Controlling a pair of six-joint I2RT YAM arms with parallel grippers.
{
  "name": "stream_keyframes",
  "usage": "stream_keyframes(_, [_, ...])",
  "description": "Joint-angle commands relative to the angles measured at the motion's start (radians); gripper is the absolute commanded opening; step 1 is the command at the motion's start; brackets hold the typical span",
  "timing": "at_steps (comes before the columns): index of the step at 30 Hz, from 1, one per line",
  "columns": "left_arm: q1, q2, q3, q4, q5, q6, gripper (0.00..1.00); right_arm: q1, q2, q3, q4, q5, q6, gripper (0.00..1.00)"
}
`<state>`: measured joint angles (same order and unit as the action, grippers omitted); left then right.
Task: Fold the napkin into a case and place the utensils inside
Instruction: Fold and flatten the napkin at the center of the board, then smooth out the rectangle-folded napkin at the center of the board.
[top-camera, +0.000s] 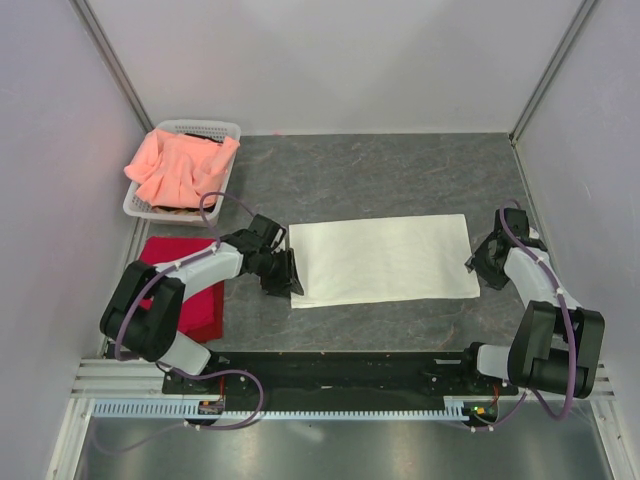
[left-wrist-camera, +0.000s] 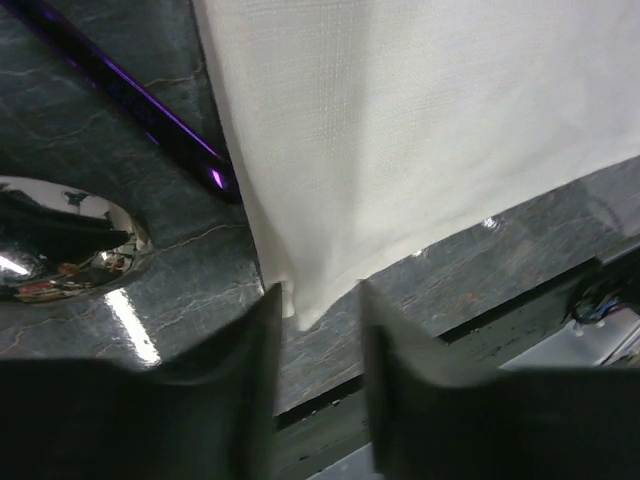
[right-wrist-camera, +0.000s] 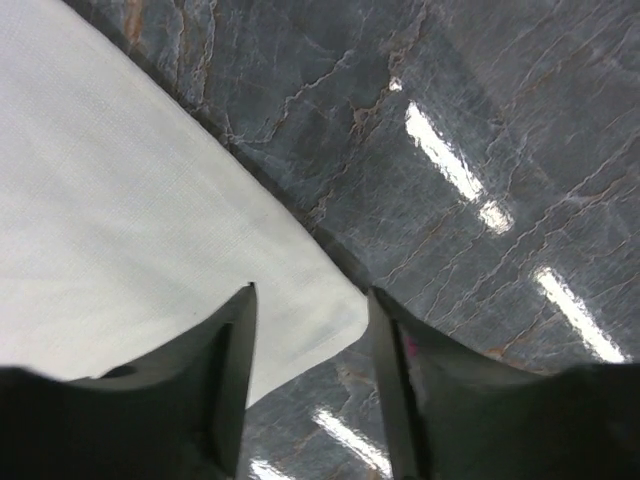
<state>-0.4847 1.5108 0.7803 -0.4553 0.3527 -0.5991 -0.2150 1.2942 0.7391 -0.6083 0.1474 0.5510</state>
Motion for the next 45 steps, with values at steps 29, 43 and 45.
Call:
stream_keyframes(29, [-0.048,0.137,0.106,0.162,-0.006,-0.064,0.14,-0.006,0.054,-0.032,0.147,0.038,0.024,0.35])
stream_keyframes(43, [-0.155,0.015,0.151,0.231,0.054,-0.108,0.22,-0.001,-0.030,-0.043,0.074,-0.016,-0.033,0.38])
stream_keyframes(45, [-0.160,0.038,0.155,0.239,0.078,-0.105,0.21,-0.001,-0.042,-0.058,0.114,-0.032,-0.033,0.36])
